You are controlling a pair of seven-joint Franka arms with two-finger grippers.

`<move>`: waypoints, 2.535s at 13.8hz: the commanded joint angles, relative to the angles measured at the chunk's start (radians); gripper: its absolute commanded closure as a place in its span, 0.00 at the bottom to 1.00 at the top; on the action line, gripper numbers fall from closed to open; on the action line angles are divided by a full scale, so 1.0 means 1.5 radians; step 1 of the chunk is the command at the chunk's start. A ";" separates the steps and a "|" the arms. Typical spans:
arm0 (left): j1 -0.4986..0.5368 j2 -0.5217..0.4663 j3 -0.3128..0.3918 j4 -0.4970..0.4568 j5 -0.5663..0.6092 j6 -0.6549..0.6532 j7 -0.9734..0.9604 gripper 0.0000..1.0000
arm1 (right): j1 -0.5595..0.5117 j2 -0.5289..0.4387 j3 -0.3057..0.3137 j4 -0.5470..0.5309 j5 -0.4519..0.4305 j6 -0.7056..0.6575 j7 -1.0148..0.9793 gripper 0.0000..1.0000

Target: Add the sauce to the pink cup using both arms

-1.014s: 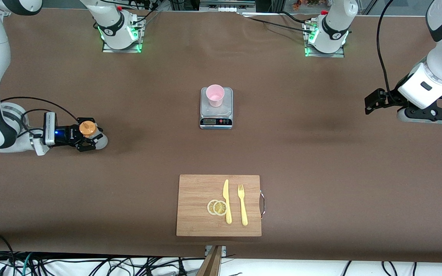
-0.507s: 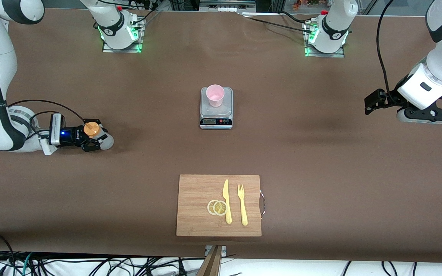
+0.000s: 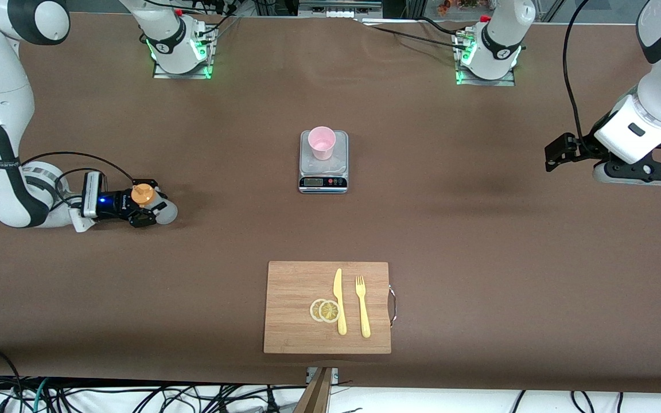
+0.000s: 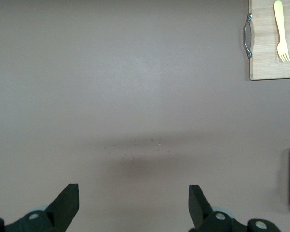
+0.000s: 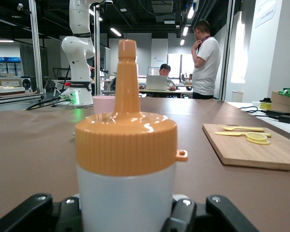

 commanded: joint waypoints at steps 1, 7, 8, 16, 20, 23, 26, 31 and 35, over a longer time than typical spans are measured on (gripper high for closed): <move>0.003 0.004 -0.004 0.010 0.009 -0.001 0.003 0.00 | -0.015 0.002 0.011 0.005 0.012 -0.015 -0.007 0.04; 0.003 0.004 -0.004 0.010 0.009 -0.001 0.003 0.00 | -0.015 0.002 0.011 0.009 0.013 -0.014 0.000 0.00; 0.003 0.004 -0.004 0.010 0.010 -0.001 0.003 0.00 | -0.016 0.002 0.011 0.010 0.013 -0.013 0.001 0.00; 0.003 0.003 -0.005 0.011 0.009 -0.001 0.003 0.00 | -0.059 -0.001 -0.019 0.089 -0.021 -0.016 0.048 0.00; 0.003 0.003 -0.005 0.010 0.009 -0.001 0.004 0.00 | -0.059 -0.004 -0.053 0.181 -0.058 -0.057 0.169 0.00; 0.003 0.003 -0.005 0.011 0.009 -0.001 0.003 0.00 | -0.058 -0.012 -0.057 0.227 -0.084 -0.060 0.270 0.00; 0.003 0.003 -0.005 0.011 0.009 -0.001 0.003 0.00 | -0.049 -0.021 -0.054 0.255 -0.093 -0.060 0.378 0.00; 0.003 0.003 -0.005 0.009 0.010 -0.001 0.004 0.00 | 0.015 -0.024 -0.052 0.351 -0.116 -0.053 0.623 0.00; 0.003 0.003 -0.005 0.007 0.010 -0.002 0.004 0.00 | 0.070 -0.076 -0.052 0.376 -0.174 -0.028 0.814 0.00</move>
